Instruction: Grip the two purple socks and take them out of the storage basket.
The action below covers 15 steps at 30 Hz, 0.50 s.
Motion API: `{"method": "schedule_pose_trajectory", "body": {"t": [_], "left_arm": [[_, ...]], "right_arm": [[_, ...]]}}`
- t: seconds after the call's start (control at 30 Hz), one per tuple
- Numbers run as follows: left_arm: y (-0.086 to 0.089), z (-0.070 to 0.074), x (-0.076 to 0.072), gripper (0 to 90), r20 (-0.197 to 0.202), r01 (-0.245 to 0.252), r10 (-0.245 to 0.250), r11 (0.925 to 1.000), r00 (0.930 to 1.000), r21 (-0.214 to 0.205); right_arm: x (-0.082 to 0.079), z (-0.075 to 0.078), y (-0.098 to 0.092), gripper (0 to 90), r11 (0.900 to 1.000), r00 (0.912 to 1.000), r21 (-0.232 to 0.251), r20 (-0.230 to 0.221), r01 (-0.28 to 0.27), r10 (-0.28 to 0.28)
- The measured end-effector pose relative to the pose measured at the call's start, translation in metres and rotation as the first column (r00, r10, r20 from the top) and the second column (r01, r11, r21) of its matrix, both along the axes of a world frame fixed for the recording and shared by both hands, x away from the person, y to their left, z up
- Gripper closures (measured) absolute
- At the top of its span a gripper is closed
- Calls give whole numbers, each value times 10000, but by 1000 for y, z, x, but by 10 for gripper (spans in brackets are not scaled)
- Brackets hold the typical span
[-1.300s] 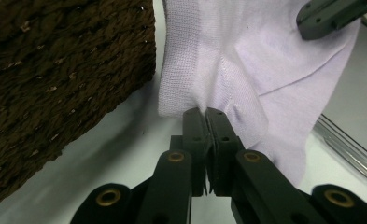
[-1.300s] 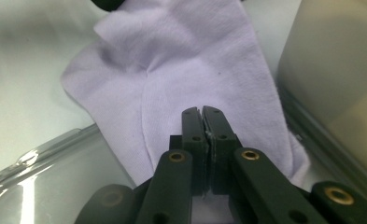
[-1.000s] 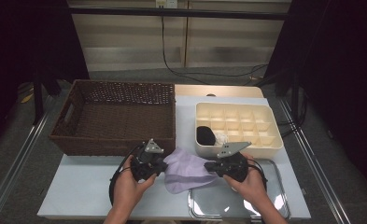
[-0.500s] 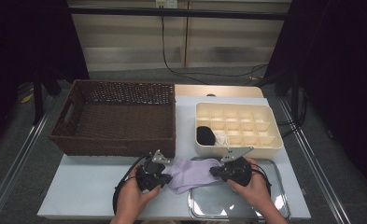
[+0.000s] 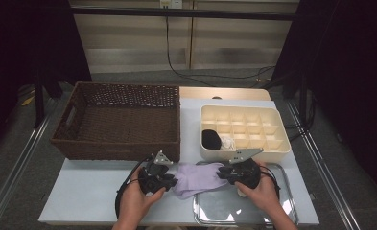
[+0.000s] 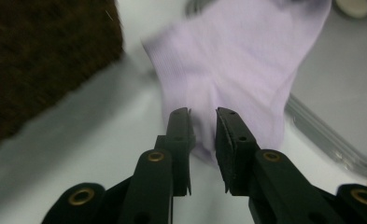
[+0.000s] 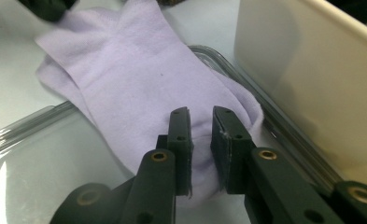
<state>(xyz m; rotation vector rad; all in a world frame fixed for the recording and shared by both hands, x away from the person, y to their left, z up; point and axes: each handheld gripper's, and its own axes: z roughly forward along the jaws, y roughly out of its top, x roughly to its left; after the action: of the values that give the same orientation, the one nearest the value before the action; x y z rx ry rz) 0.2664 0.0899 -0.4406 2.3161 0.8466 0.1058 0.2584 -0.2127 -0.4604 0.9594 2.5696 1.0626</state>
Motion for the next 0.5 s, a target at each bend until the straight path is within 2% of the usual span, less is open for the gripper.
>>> {"method": "schedule_pose_trajectory", "body": {"t": [0.03, 0.17, 0.27, 0.37, 0.43, 0.5], "left_arm": [[1, 0, 3, 698, 61, -101, 101, 9999, 9999, -66], [-2, -6, 12, 677, -21, -169, 169, 9998, 9999, -67], [-7, -13, 16, 641, 58, -257, 257, 9997, 9997, 21], [-11, -20, 19, 653, -105, -138, 138, 9999, 9998, 45], [-13, -22, 19, 711, -264, 102, -98, 9998, 9996, 150], [-15, -21, 18, 757, -320, 278, -271, 9994, 9991, 223]], "right_arm": [[0, -2, 0, 768, 10000, 10000, -57, 5, -14, 14], [-1, -8, 0, 763, 9998, 9999, -176, -118, -102, 100], [-2, -6, 0, 749, 9996, 9998, -245, -138, -142, 139], [-2, -1, -2, 741, 9998, 10000, -186, 49, -29, 30], [-3, 3, -6, 745, 10000, 9999, -72, 110, 30, -29], [-5, 2, -8, 745, 9995, 10000, -310, 17, -50, 50]]}}
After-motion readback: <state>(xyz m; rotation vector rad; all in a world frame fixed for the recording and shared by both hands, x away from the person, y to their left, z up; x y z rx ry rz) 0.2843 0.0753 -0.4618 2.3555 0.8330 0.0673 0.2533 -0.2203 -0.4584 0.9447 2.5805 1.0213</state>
